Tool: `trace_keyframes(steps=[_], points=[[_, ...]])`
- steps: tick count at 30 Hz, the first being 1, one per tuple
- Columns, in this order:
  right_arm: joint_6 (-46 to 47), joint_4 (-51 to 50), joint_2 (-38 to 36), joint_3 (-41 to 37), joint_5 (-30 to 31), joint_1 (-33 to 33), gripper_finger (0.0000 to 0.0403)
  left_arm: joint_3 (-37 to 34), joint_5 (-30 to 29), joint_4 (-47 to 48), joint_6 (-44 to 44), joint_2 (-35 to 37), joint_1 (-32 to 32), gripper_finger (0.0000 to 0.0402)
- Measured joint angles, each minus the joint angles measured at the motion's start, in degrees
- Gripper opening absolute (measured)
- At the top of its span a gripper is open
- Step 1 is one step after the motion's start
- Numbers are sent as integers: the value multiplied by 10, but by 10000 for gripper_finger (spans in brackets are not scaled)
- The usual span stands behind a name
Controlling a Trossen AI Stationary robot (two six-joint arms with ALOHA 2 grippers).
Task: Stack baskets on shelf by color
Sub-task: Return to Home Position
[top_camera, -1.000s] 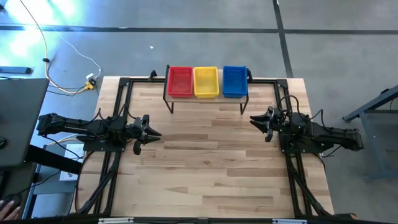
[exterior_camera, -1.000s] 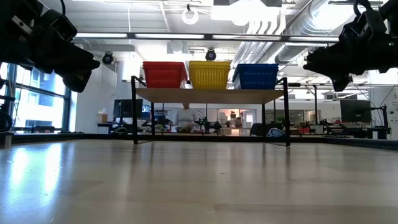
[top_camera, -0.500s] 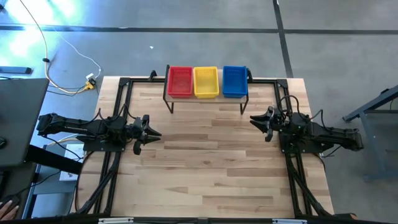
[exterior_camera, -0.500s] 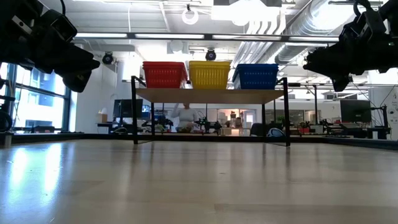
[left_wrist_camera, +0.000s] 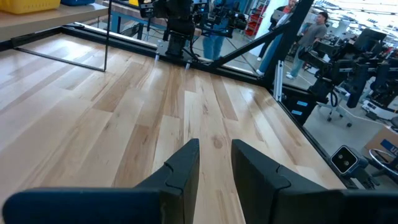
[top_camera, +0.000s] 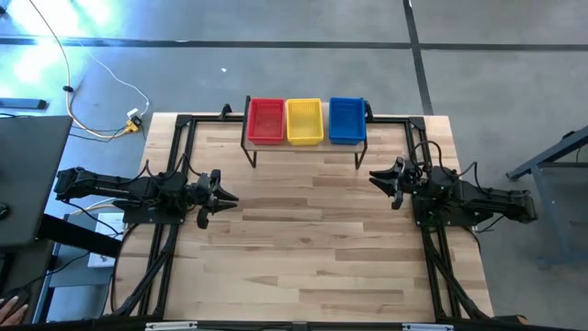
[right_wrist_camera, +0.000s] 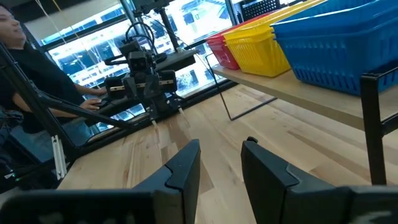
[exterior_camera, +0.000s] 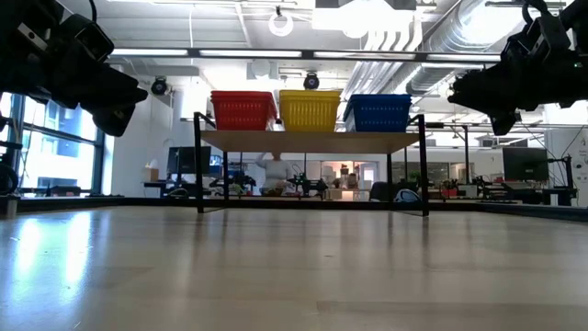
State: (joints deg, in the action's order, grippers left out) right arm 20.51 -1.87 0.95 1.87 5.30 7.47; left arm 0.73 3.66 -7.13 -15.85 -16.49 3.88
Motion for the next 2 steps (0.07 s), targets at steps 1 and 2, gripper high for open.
trace_keyframes(steps=[1, 2], points=[[0, 0, 0, 0, 0, 0, 103, 0, 0, 0, 0, 0, 0, 85], [0, 0, 0, 0, 0, 0, 103, 0, 0, 0, 0, 0, 0, 85]])
